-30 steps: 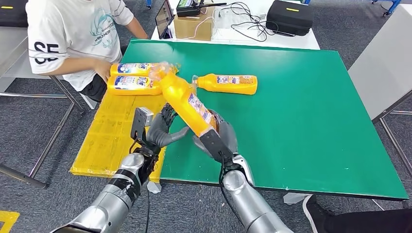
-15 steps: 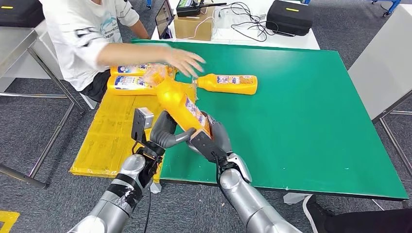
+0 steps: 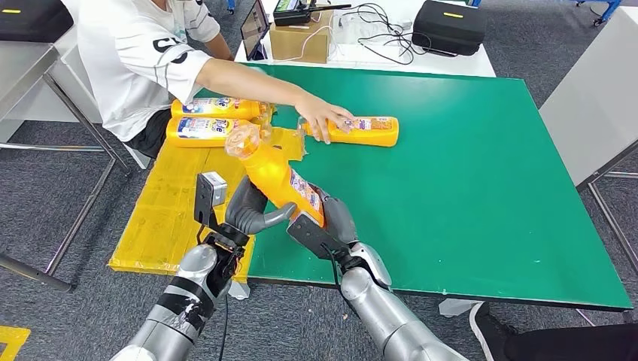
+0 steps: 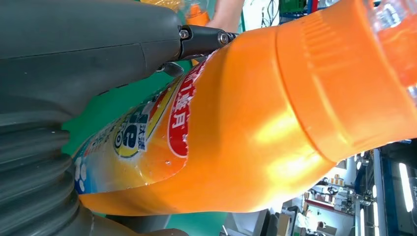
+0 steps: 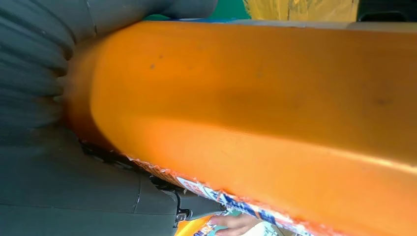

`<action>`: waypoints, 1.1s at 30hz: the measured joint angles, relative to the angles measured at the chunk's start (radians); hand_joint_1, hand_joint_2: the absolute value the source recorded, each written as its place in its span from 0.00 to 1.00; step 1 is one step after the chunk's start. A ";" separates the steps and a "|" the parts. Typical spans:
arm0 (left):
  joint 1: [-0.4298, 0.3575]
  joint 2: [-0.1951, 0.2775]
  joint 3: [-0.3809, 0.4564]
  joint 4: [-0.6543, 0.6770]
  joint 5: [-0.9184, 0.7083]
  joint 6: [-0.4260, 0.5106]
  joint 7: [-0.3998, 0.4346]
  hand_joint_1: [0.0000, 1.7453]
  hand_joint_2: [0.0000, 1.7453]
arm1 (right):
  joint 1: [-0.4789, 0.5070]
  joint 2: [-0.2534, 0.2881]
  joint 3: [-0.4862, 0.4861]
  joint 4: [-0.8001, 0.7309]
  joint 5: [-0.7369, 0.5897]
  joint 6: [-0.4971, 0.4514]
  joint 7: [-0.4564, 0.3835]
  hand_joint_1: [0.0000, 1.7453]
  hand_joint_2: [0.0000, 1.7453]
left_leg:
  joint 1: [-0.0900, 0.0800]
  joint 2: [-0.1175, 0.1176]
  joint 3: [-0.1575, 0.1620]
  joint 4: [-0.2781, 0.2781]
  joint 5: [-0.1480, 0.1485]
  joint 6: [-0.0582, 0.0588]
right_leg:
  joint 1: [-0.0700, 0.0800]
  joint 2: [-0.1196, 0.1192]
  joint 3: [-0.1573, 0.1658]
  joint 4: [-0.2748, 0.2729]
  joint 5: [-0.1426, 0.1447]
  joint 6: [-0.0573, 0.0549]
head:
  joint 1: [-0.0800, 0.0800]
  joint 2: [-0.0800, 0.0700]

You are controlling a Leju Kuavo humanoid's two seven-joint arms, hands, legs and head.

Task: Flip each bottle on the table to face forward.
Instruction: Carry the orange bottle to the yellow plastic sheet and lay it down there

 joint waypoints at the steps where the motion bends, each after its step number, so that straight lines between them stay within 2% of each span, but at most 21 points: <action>1: 0.000 0.001 0.000 0.000 0.002 -0.001 0.000 0.77 1.00 | 0.000 0.000 0.000 0.002 0.001 0.000 0.000 1.00 1.00 | 0.000 0.000 0.000 0.000 0.000 0.000 | 0.000 0.000 0.000 0.000 0.000 0.000 | 0.000 0.000; 2: 0.000 0.001 0.000 0.000 0.007 -0.003 0.000 1.00 1.00 | 0.000 0.001 0.001 0.005 0.004 0.000 0.001 1.00 1.00 | 0.000 0.000 0.000 0.000 0.000 0.000 | 0.000 0.000 0.000 0.000 0.000 0.000 | 0.000 0.000; 14: -0.024 0.008 0.025 0.056 0.084 -0.060 0.027 1.00 1.00 | -0.015 0.007 0.016 0.019 0.036 0.000 0.020 1.00 1.00 | 0.000 0.000 0.000 0.000 0.000 0.000 | 0.000 0.000 0.000 0.000 0.000 0.000 | 0.000 0.000; 15: -0.027 0.008 0.027 0.061 0.086 -0.061 0.027 1.00 1.00 | -0.016 0.008 0.018 0.020 0.036 0.000 0.021 0.95 1.00 | 0.000 0.000 0.000 0.000 0.000 0.000 | 0.000 0.000 0.000 0.000 0.000 0.000 | 0.000 0.000; 18: -0.032 0.008 0.031 0.071 0.090 -0.055 0.025 1.00 1.00 | -0.019 0.009 0.023 0.022 0.035 -0.004 0.023 0.22 1.00 | 0.000 0.000 0.000 0.000 0.000 0.000 | 0.000 0.000 0.000 0.000 0.000 0.000 | 0.000 0.000; 19: -0.034 0.008 0.031 0.073 0.086 -0.044 0.022 1.00 1.00 | -0.020 0.009 0.023 0.023 0.033 -0.010 0.024 0.01 1.00 | 0.000 0.000 0.000 0.000 0.000 0.000 | 0.000 0.000 0.000 0.000 0.000 0.000 | 0.000 0.000; 28: -0.061 0.021 0.032 0.074 -0.072 0.192 -0.053 1.00 1.00 | -0.019 0.008 0.013 0.004 -0.040 -0.049 0.003 0.00 1.00 | 0.000 0.000 0.000 0.000 0.000 0.000 | 0.000 0.000 0.000 0.000 0.000 0.000 | 0.000 0.000; 33: -0.109 0.066 0.061 0.110 -0.256 0.399 -0.101 1.00 1.00 | 0.019 -0.005 -0.040 -0.096 -0.139 -0.090 -0.054 0.00 1.00 | 0.000 0.000 0.000 0.000 0.000 0.000 | 0.000 0.000 0.000 0.000 0.000 0.000 | 0.000 0.000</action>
